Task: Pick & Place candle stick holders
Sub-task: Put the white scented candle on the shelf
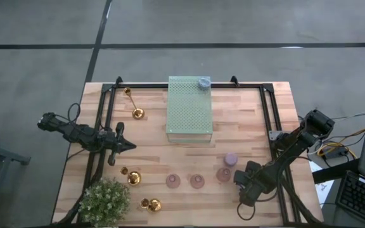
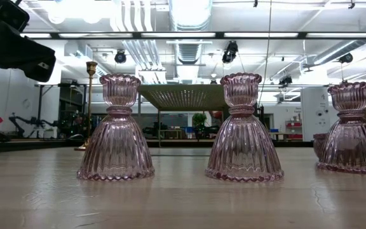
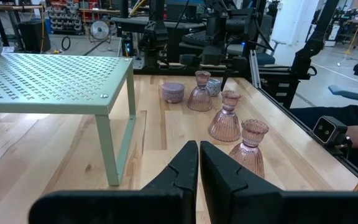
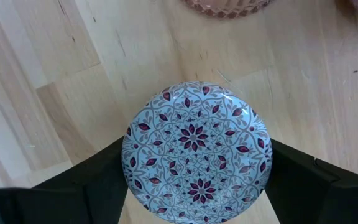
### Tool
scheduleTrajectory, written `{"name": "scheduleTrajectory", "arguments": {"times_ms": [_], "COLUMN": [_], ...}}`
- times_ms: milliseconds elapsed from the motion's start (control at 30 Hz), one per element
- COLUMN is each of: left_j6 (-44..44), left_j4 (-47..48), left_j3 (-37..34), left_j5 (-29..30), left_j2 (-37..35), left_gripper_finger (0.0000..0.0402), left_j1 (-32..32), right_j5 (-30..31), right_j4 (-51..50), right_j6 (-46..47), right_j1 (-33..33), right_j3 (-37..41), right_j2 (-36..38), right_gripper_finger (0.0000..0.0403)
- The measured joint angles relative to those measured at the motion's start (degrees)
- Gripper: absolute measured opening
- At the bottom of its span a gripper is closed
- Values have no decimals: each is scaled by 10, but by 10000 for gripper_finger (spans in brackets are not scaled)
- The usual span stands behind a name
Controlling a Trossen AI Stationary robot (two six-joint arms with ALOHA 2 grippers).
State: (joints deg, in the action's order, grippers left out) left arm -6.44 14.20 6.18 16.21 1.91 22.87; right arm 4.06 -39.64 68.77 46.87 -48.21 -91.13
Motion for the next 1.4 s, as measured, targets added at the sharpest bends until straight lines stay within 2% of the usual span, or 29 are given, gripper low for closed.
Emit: {"name": "scheduleTrajectory", "arguments": {"times_ms": [400,700,900,1167,1400], "left_j6": [0,0,0,0,0], "left_j4": [0,0,0,0,0], "left_j3": [0,0,0,0,0], "left_j5": [0,0,0,0,0], "left_j2": [0,0,0,0,0], "left_gripper_finger": [21,21,21,21,21], "left_j1": [0,0,0,0,0], "right_j5": [-13,-12,-6,0,-20], "right_j4": [-8,-37,-31,-33,-40], "right_j6": [-9,-17,-58,-140,-233], "right_j1": [-2,-26,-55,-138,-252], "right_j3": [0,0,0,0,-5], "right_j2": [37,125,200,269,276], "right_gripper_finger": [296,298,298,298,298]}}
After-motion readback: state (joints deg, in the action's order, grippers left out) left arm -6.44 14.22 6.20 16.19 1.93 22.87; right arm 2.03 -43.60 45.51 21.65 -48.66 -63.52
